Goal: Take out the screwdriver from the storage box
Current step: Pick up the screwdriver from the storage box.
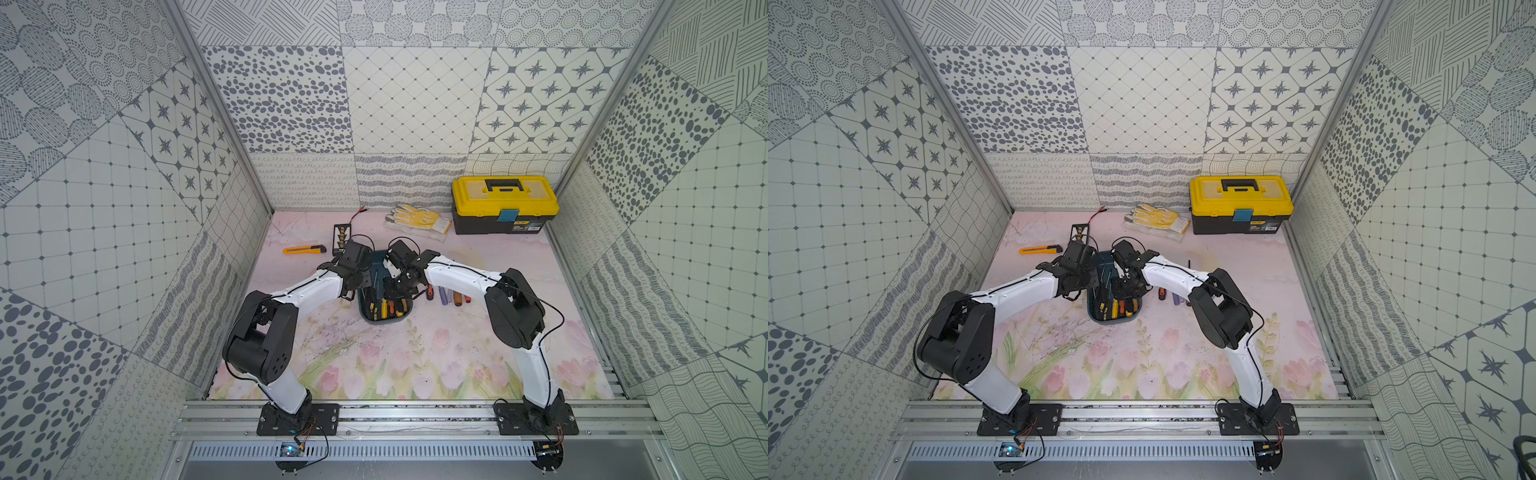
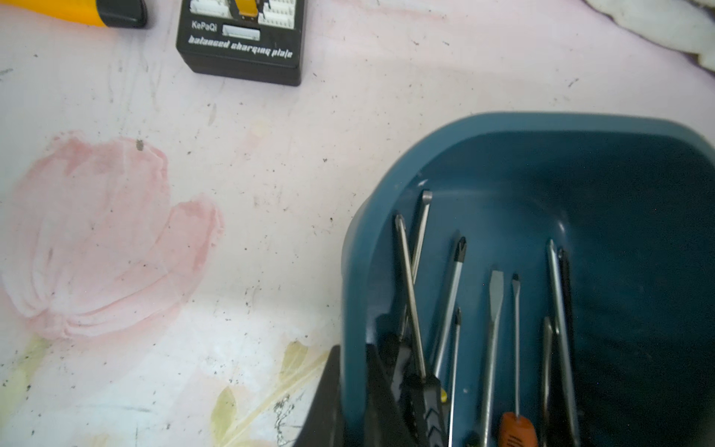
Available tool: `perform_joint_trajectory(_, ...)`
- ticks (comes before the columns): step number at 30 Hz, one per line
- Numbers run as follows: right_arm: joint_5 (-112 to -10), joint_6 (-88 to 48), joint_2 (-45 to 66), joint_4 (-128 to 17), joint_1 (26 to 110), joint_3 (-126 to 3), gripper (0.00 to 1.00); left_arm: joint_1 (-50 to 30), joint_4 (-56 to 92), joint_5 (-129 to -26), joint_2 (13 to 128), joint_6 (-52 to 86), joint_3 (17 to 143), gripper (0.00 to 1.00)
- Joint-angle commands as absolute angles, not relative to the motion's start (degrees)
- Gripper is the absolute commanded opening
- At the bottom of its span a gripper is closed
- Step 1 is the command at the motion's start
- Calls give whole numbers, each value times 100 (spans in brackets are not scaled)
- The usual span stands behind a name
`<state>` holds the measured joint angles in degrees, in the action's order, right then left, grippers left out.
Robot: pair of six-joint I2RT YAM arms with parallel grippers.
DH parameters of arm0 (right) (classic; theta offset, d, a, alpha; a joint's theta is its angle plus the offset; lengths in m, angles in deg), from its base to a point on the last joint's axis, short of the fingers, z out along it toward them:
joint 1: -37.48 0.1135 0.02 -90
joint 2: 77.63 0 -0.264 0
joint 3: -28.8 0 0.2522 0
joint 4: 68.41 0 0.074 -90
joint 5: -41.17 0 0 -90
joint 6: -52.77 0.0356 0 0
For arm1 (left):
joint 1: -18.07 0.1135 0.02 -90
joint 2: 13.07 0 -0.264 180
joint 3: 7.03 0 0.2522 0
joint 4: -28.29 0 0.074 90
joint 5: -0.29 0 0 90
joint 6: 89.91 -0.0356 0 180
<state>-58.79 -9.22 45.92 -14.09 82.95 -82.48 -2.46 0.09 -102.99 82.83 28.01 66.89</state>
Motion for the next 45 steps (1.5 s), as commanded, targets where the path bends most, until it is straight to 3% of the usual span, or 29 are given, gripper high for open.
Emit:
perform_joint_trajectory(1, -5303, -1027, 4916, -780, 8400, -8548, 32, -249, 284, -10426, 8221, 2787, 6731, 0)
perform_joint_trajectory(8, -4405, -1102, 5291, -101, 8656, -9154, 33, -245, 292, -10474, 8215, 2769, 6728, 0)
perform_joint_trajectory(15, -4379, -980, 5343, -130, 8740, -9193, 16, -248, 301, -10492, 8213, 2769, 6714, 0)
perform_joint_trajectory(17, -4445, -980, 5373, -160, 8740, -9190, 17, -249, 301, -10492, 8212, 2769, 6718, 0)
perform_joint_trajectory(20, -4602, -993, 5455, -201, 8740, -9196, 28, -247, 294, -10500, 8205, 2764, 6717, 0)
perform_joint_trajectory(25, -4782, -973, 5630, -236, 8740, -9232, 30, -249, 301, -10485, 8195, 2761, 6712, 0)
perform_joint_trajectory(33, -4742, -956, 5502, -384, 8740, -9139, 10, -235, 293, -10517, 8186, 2750, 6735, 0)
perform_joint_trajectory(40, -4861, -840, 4939, -1154, 8727, -8755, 0, -240, 313, -10492, 8228, 2769, 6724, 0)
perform_joint_trajectory(45, -4969, -863, 4493, -1834, 8722, -8454, 0, -232, 320, -10497, 8246, 2769, 6733, 0)
